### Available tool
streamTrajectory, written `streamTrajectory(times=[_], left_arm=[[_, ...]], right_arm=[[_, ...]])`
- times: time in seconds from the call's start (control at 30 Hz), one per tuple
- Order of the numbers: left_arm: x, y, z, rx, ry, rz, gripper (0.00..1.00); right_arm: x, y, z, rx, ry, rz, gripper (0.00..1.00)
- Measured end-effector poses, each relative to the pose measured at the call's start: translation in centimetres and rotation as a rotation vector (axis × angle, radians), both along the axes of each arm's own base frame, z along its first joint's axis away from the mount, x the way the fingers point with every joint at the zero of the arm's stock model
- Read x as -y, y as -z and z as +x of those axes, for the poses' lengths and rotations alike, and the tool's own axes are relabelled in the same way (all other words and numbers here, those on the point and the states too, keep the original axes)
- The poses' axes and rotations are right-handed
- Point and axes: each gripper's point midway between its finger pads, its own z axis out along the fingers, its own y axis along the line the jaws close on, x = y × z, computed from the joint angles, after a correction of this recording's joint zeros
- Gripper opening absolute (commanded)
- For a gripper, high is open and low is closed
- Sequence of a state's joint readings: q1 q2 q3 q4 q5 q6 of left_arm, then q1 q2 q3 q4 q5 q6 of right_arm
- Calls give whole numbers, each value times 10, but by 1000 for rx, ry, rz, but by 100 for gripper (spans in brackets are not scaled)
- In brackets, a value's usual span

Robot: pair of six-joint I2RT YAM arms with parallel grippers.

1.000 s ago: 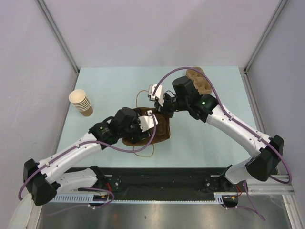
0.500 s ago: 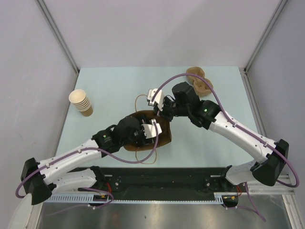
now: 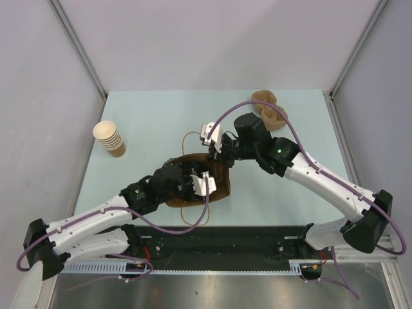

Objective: Pack the takeout coffee

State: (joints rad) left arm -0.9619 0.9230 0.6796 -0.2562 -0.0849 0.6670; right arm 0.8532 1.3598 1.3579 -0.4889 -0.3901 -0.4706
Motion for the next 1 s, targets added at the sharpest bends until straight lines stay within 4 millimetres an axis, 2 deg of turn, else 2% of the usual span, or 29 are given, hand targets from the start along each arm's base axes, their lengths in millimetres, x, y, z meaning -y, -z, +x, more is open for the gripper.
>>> streamTrajectory(times=[0.23, 0.57, 1.0], left_arm=[[8, 3, -5, -1, 52, -4, 0], [15, 27, -1, -50, 51, 55, 0], [19, 22, 1, -36, 55, 34, 0]], right_arm=[[0, -2, -8, 14, -7, 3, 0], [3, 0, -9, 22, 7, -4, 0], [1, 0, -12, 14, -11, 4, 0]])
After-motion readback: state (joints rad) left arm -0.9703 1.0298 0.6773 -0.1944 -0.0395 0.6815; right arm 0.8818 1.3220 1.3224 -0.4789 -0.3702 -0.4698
